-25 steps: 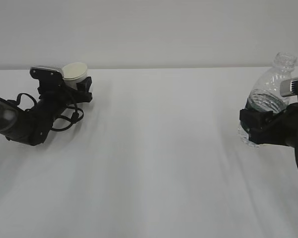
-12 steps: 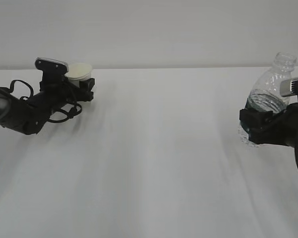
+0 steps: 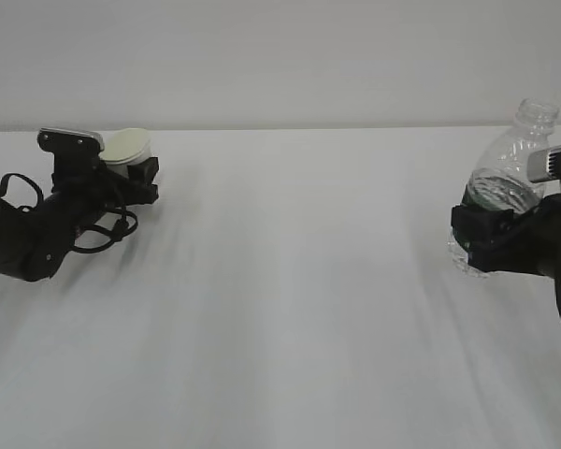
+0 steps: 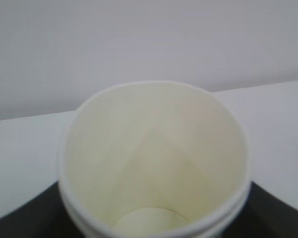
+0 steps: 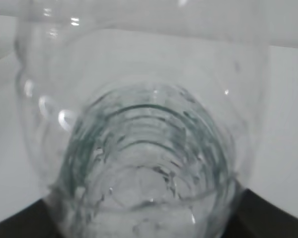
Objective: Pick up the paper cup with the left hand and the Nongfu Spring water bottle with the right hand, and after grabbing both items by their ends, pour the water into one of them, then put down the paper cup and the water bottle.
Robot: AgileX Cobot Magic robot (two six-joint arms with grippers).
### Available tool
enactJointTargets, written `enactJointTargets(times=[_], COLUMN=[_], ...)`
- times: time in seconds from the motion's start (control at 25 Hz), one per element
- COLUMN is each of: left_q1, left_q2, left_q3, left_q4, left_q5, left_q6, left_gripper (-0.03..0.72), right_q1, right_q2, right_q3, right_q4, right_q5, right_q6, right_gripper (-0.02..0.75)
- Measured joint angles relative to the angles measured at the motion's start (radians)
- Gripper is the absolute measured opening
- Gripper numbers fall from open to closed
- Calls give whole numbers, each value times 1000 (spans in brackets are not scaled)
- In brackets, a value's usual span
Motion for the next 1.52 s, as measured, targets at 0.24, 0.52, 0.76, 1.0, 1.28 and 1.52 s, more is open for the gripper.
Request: enactJointTargets(times=[0.24,0.52,0.76,1.0,1.28,1.52], left_q1=[4,4,4,4,1,-61], left_q2=[-43,-133,-194,-219,-220,-221], left_q3=[81,184,254,337,389,391], left_q4=[17,56,184,279,394,483], left_q5=[-27,-43,-59,-106,-133,-135], left_q6=[0,0,-19,-92,-155,-195], left_gripper=[494,494,493,492,477,474], right_q1=[0,0,0,0,0,0], right_q2=[0,0,0,0,0,0], right_q3=[0,0,0,0,0,0], right_q4=[0,0,0,0,0,0], right_q5=[0,0,0,0,0,0], right_q6=[0,0,0,0,0,2], right_gripper=[410,410,410,410,410,410])
